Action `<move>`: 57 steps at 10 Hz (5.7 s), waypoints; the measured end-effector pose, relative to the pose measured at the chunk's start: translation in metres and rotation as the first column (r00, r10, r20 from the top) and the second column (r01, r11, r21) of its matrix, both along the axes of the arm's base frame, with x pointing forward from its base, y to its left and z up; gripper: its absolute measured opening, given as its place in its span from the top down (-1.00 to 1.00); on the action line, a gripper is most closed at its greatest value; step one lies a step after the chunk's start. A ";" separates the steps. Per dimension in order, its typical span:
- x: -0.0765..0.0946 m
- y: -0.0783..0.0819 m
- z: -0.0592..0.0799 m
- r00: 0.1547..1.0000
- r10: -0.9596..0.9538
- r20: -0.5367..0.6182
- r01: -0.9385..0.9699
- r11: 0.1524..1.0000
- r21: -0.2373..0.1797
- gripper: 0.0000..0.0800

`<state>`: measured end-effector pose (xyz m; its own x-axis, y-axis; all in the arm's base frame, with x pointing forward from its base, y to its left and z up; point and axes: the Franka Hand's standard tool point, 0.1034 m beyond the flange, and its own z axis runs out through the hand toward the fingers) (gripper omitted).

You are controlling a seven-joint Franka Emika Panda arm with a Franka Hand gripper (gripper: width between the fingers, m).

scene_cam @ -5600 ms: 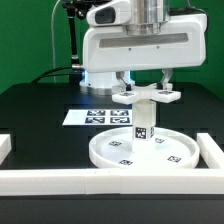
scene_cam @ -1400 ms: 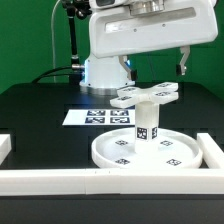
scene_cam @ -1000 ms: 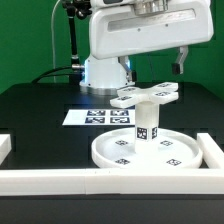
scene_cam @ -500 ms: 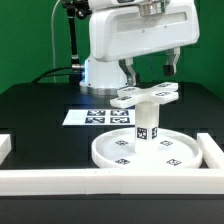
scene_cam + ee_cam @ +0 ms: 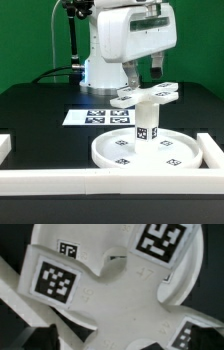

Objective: Assemble round table

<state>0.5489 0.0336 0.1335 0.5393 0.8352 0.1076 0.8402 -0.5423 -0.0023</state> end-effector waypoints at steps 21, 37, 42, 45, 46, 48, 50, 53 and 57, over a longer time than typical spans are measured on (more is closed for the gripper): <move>-0.006 0.001 -0.029 0.999 -0.008 -0.040 0.006 0.999 -0.048 -0.13; -0.008 0.004 -0.031 -0.146 -0.973 -0.178 0.989 -0.144 -0.025 -0.13; -0.007 0.002 -0.032 -0.662 -0.716 -0.224 0.746 -0.657 -0.107 -0.13; -0.006 0.003 -0.031 -0.794 -0.569 -0.214 0.602 -0.785 -0.144 -0.13; -0.006 0.003 -0.031 -0.828 -0.520 -0.211 0.554 -0.818 -0.154 -0.13; -0.007 0.002 -0.031 -0.883 -0.426 -0.195 0.460 -0.870 -0.180 -0.13; -0.005 0.002 -0.031 -0.915 -0.357 -0.188 0.391 -0.899 -0.199 -0.15; -0.007 0.003 -0.027 -0.878 -0.438 -0.195 0.473 -0.858 -0.199 -0.56; -0.004 0.010 -0.005 -0.830 -0.510 -0.227 0.552 -0.809 -0.202 -0.62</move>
Offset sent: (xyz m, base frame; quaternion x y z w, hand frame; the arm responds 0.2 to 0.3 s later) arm -0.0027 0.0075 -0.0060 0.0095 0.0004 -0.1711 0.9852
